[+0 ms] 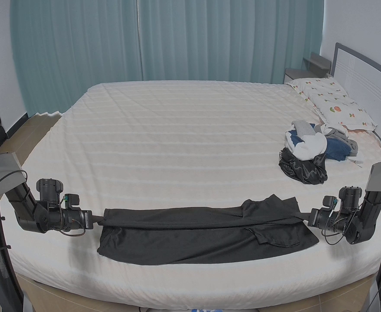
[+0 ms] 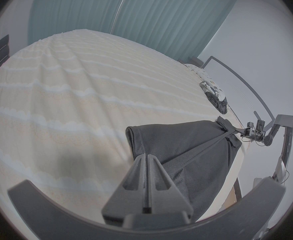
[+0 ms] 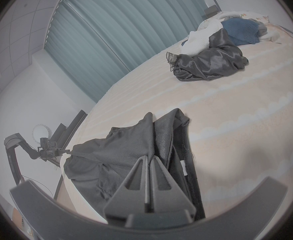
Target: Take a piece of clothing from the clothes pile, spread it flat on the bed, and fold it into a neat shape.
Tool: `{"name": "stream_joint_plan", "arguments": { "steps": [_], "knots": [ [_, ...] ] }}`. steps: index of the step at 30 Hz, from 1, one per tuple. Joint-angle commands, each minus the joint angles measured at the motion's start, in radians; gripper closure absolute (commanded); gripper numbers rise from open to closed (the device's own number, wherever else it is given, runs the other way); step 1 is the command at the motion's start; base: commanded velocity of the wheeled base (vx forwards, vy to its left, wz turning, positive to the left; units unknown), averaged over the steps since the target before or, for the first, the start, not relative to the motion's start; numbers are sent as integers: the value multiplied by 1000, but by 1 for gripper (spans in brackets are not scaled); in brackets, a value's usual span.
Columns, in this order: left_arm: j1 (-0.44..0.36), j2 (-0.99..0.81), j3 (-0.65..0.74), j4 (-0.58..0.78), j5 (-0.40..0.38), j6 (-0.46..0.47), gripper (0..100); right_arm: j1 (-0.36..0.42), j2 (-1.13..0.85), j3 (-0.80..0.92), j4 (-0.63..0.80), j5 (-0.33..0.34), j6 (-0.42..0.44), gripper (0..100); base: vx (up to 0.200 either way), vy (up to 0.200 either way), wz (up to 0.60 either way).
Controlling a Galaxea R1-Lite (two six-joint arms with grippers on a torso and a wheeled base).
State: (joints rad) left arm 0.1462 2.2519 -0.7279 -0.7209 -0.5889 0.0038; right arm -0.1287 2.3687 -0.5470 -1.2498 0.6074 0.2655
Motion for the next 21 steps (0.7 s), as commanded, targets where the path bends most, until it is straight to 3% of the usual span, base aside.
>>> {"name": "stream_joint_plan", "arguments": {
  "steps": [1,9,17,18,20,21],
  "knots": [
    [3,3,1,1,0,2,100,-5,-3,19,-2,0,-12,100,0,0,0],
    [3,8,1,1,0,4,100,-12,6,29,-2,0,-32,100,0,0,0],
    [3,9,1,67,0,71,100,-11,33,30,-2,0,-60,100,0,0,0],
    [3,9,2,69,0,73,0,-11,35,30,-2,0,-60,100,0,0,0],
    [3,8,4,70,0,77,0,-11,35,30,-2,0,-60,100,0,0,0],
    [3,6,8,70,0,81,0,-11,35,30,-2,0,-60,0,0,0,0]
  ]
}}
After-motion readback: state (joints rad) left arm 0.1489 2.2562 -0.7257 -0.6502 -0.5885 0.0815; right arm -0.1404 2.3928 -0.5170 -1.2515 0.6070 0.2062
